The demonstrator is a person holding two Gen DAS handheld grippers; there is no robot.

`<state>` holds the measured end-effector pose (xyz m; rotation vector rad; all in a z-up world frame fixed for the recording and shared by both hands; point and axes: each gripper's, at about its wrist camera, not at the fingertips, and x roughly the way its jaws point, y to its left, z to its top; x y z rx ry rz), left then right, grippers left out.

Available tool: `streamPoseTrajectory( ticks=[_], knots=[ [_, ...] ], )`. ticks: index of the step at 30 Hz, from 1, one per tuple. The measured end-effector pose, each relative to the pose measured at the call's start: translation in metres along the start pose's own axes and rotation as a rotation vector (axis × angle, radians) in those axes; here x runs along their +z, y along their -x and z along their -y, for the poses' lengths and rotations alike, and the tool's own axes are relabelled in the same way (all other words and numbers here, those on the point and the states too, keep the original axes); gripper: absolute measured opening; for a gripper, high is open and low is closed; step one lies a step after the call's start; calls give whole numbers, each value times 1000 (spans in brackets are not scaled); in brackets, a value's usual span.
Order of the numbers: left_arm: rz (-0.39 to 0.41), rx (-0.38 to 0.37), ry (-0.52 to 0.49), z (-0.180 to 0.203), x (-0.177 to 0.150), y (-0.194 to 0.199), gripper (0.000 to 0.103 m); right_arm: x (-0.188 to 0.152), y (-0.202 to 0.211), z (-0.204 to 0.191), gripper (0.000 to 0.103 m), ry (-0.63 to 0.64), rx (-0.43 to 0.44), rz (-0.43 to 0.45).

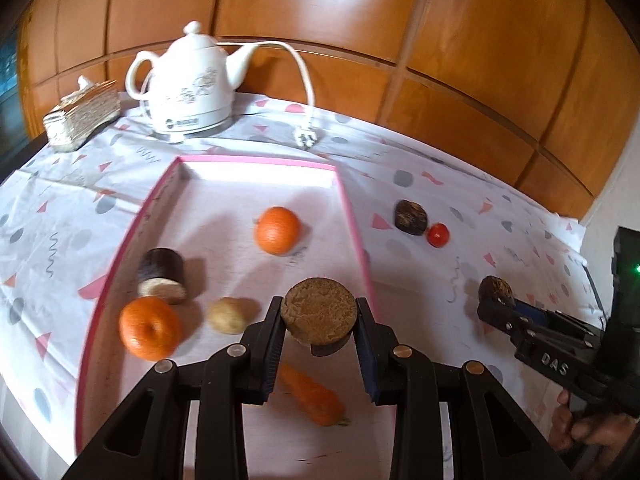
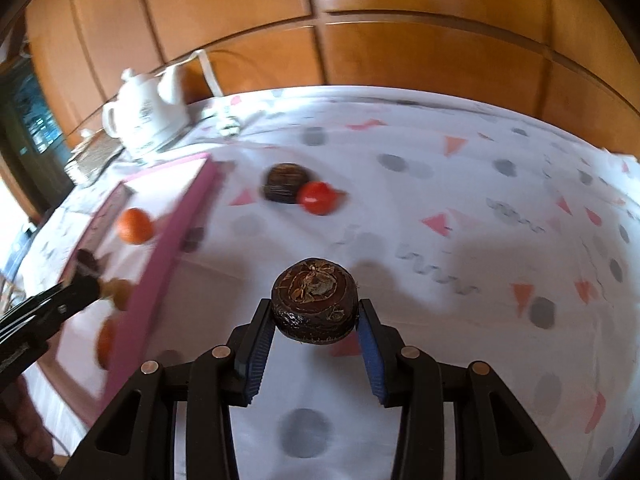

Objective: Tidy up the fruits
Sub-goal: 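Carry the yam slice and dark tuber over the tray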

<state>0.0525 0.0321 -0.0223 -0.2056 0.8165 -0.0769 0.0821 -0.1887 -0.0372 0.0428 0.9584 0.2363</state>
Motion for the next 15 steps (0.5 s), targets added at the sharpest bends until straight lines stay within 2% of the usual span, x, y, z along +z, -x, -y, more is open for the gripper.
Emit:
streamPoseTrajectory(
  ticks=[10,15],
  knots=[
    [46,48,114,-61,8,22,33,4,3,-55,42,85,148,3],
    [43,52,144,-72,8,24,34,9,0,-86,42,136,215,-6]
  ],
)
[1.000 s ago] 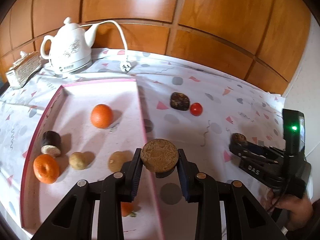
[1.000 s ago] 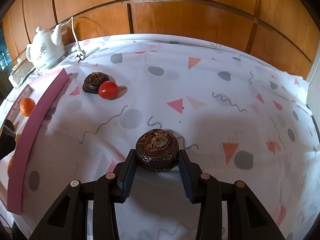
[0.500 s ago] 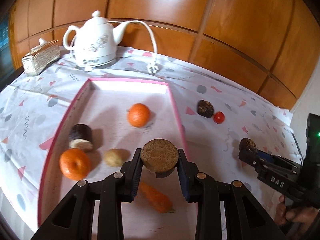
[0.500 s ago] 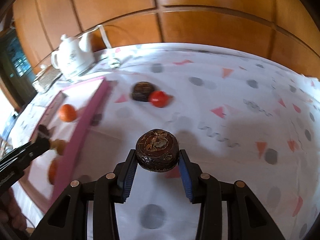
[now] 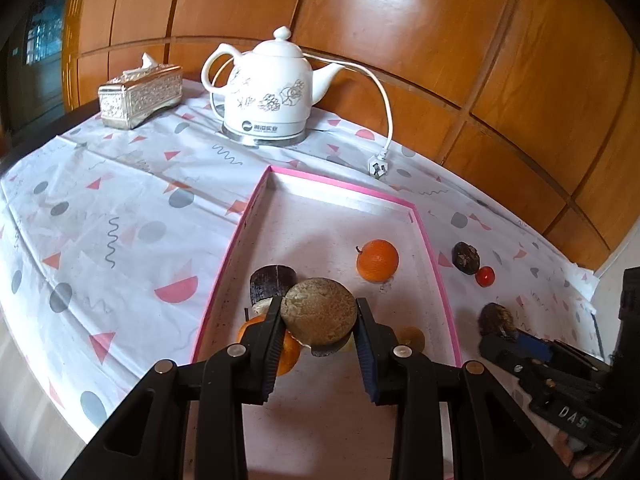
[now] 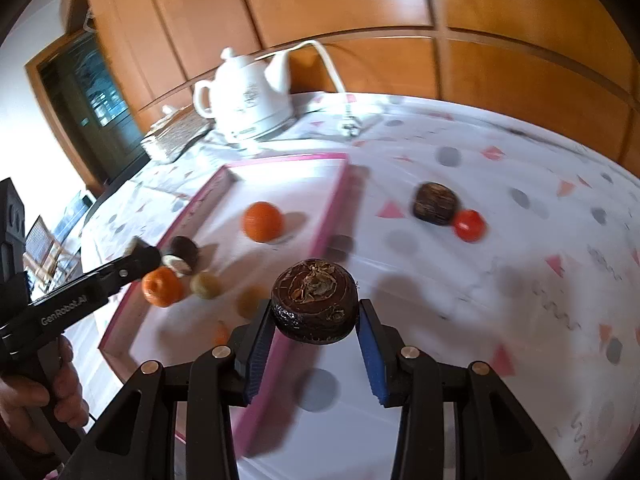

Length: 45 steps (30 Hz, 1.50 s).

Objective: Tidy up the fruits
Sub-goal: 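Carry the yam slice and dark tuber over the tray, then lower the yam slice and tuber into the tray and open both tools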

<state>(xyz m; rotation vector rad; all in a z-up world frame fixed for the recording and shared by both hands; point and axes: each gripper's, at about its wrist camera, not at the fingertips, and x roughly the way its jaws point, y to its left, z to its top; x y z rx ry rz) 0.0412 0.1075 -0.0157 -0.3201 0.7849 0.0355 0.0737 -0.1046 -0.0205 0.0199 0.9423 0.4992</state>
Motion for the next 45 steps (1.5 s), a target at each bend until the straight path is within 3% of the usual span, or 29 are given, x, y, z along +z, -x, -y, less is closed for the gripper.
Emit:
streamPoseTrajectory(
  ticks=[11,24,27,29,32,36,45],
  knots=[
    [-11,8,-46,15,-3,-4,34,18,-15,-28,42,53,29,-1],
    [-24,37,-71,20,-6,-9,34,41,-40,-30,43,4,56,-13],
    [-32,44,-69,19,-6,-11,34,40,-44,-30,44,-4,49,-18],
    [-36,49,-66,19,-7,-12,34,39,-44,-29,54,-13,55,-17],
    [-32,53,-69,19,-7,-12,35,37,-42,-27,55,-20,56,-16],
    [-30,54,-65,20,-7,-11,49,33,-39,-25,55,-31,52,-16],
    [-33,49,-80,26,-10,-7,49,25,-24,-19,55,-49,24,14]
  ],
)
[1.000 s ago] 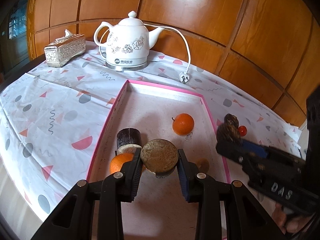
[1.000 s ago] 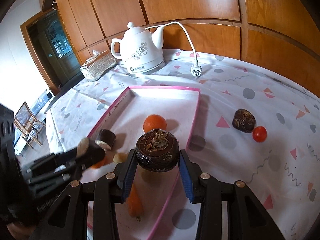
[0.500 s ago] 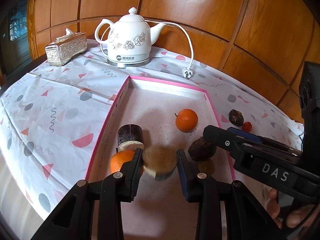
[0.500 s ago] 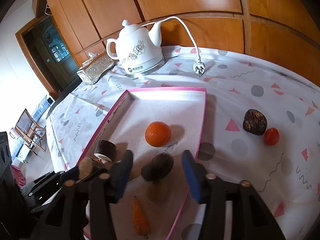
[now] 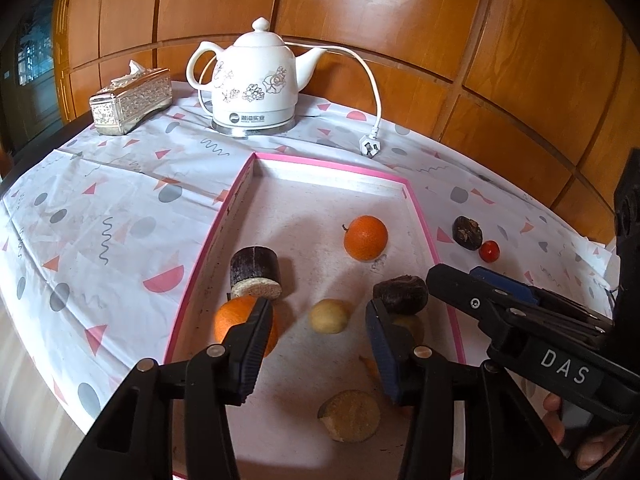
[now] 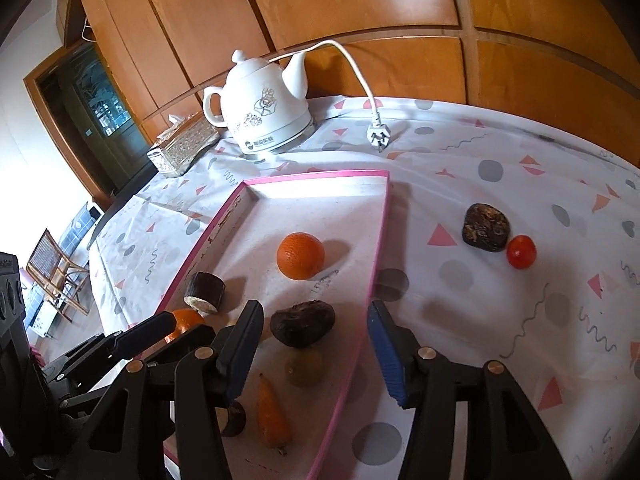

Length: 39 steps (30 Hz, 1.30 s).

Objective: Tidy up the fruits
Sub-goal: 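Lower the yam slice and tuber into the tray and open both tools, then move both tools out of the tray toward the red tomato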

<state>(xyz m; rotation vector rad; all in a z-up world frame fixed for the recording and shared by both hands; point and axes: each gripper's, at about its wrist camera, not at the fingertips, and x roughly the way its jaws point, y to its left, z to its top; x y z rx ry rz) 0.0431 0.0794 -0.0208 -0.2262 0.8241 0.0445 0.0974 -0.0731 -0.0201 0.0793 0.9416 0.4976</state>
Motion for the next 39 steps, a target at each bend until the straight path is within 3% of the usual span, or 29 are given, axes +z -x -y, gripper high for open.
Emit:
streamPoseTrajectory(
  ticks=[8,39],
  knots=[
    [5,-14,-23,10,-3,6,52,-6,17,8,62,-4,-55,49],
    [-7,-92,-207,83,-6,-1,52,-28,41,108,62,-149,-282,83]
  ],
)
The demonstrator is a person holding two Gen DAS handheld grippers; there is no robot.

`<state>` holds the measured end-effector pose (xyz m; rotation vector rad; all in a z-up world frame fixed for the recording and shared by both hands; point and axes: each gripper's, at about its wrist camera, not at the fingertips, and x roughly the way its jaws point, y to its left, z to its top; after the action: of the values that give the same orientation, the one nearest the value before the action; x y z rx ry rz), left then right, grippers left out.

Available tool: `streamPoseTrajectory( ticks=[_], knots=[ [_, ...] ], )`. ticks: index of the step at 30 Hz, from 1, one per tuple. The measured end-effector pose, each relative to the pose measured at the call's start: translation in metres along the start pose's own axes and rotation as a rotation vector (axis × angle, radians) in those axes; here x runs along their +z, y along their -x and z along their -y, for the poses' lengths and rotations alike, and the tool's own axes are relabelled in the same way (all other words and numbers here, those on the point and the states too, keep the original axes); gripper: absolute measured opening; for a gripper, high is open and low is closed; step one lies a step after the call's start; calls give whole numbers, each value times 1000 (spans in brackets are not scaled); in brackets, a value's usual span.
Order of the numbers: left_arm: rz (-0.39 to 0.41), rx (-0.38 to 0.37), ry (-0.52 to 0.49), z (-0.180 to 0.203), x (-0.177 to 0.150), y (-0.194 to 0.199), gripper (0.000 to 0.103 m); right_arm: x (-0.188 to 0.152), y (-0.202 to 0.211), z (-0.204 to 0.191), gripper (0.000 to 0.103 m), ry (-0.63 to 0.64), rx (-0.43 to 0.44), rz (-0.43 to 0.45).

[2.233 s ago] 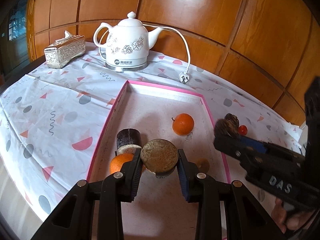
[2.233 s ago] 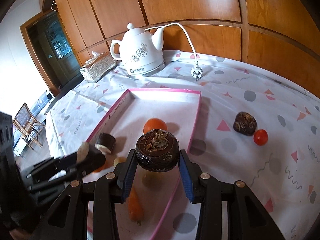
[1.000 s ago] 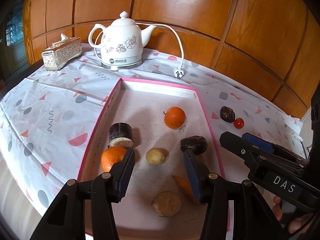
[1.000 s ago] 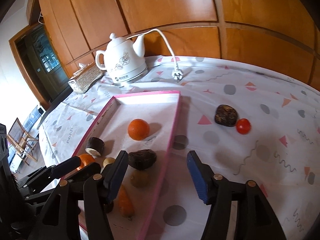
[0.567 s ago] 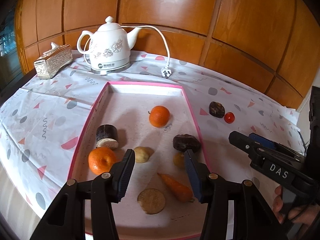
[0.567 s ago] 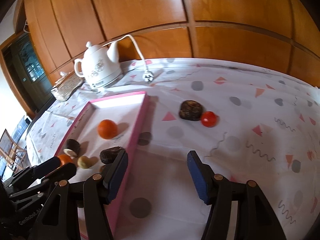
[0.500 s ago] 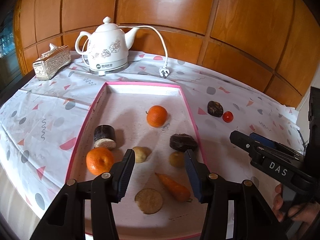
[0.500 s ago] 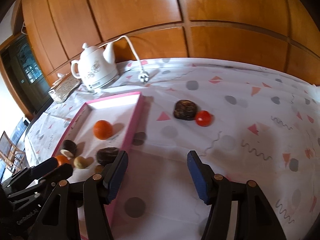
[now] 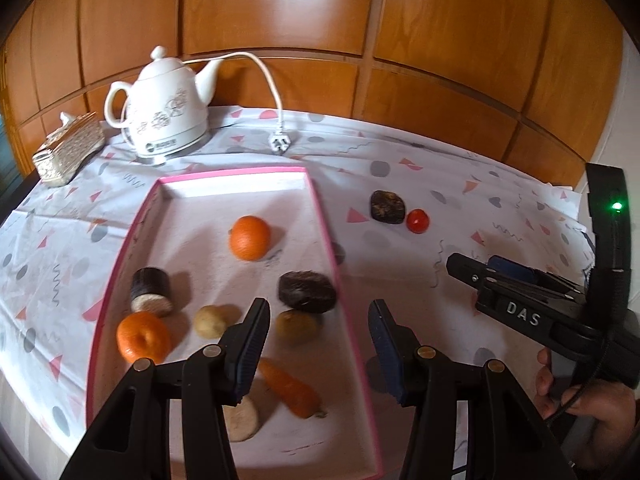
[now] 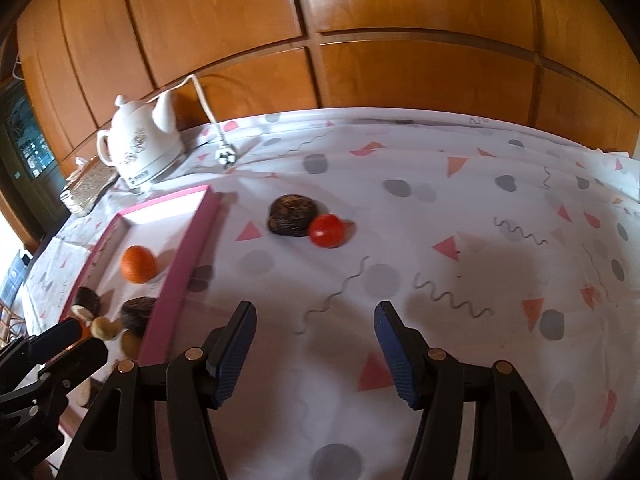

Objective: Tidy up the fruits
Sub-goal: 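Move both tools out of the tray toward the red tomato, then close the right tool on the red tomato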

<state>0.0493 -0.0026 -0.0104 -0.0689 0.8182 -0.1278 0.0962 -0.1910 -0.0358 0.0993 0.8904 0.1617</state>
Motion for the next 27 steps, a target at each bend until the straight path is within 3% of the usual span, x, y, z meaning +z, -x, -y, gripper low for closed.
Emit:
streamPoseTrajectory(
  ticks=[10,20,27],
  knots=[
    [-8,-21,-16,15,11,-13,52,15,-19,22,62,-21,-9,-17],
    [-27,-27,0,12,14,-23,52,35,-54,1,59,149,-16,-26],
    [-39,-25,21,11,19,-31,52,41,-83,-4,59,201,-48,-60]
  ],
)
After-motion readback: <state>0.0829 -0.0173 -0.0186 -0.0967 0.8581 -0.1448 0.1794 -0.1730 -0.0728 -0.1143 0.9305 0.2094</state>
